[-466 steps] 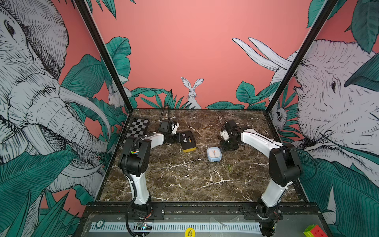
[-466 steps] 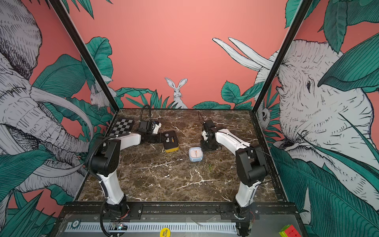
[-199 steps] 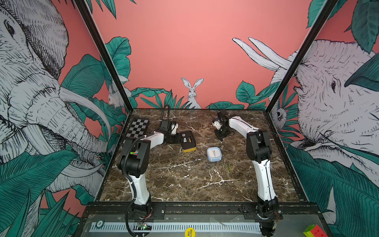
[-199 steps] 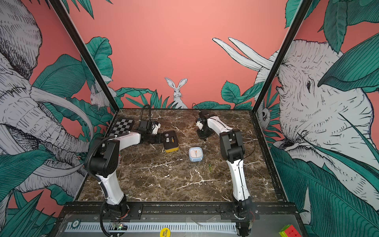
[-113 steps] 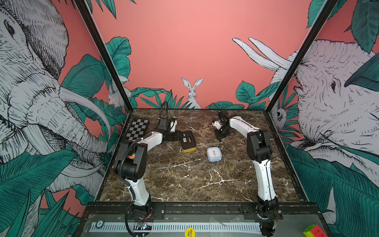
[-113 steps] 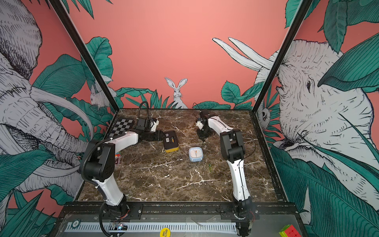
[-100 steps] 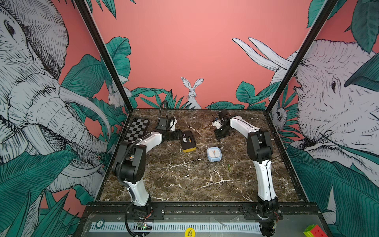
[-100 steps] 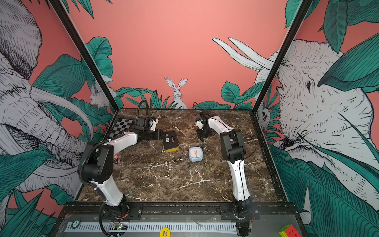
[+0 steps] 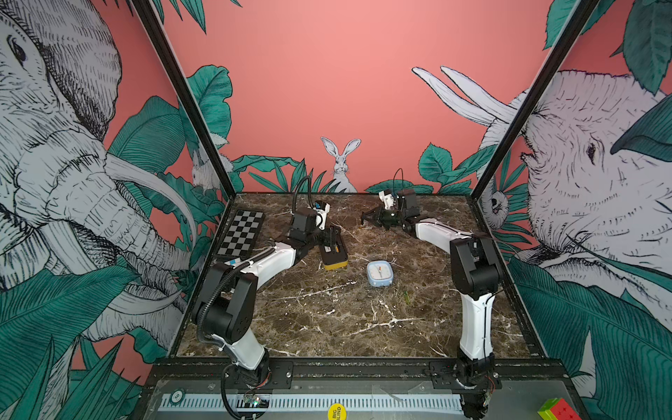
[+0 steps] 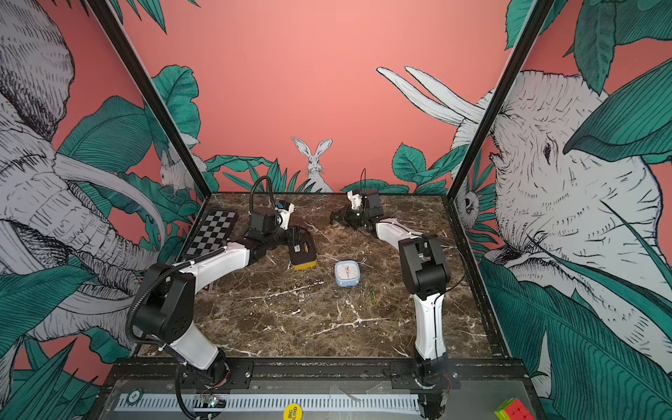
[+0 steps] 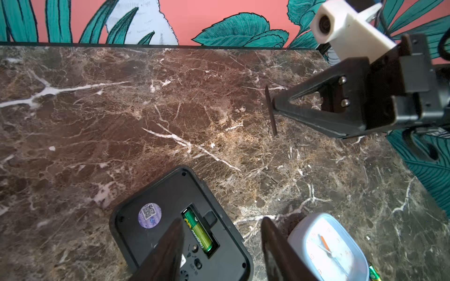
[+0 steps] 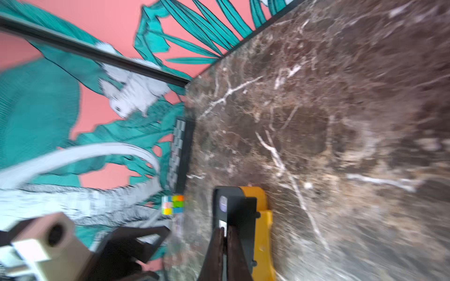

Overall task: Insert the battery into the alarm
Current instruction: Pick up the cover from the center of the board.

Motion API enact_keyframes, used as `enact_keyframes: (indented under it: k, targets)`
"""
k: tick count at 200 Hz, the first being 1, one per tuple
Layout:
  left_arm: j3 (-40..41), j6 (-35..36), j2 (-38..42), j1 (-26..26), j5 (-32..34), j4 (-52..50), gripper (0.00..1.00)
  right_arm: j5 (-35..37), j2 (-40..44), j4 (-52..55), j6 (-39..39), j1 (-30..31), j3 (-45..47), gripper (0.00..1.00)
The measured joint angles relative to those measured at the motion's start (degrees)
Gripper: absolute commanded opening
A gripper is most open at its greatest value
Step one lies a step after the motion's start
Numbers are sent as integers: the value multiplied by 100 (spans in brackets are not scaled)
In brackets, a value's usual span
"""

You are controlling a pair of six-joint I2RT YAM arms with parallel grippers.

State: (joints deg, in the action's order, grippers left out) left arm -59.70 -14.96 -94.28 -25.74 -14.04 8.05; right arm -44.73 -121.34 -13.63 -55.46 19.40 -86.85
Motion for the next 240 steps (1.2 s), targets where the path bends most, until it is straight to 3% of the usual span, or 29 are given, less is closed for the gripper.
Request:
enact_keyframes:
  k: [38,93,184,211,240]
  targets:
    - [70,72,-68,-243,46,780,43,-136,-42,-1073,-1115,144,2,0]
    - [66,269,-573,-245,-26,1550,38,-118,-42,-1880,-1939,363,238,0]
    - [-96,369,-968,-245,111,2186,24,-13,-42,-2382,-2566,501,645,0]
    - [-103,402,-1062,-245,107,2371,15,20,-42,-2417,-2667,501,691,0]
    - [-111,474,-1172,-245,59,2446,14,63,-42,-2551,-2837,505,699,0]
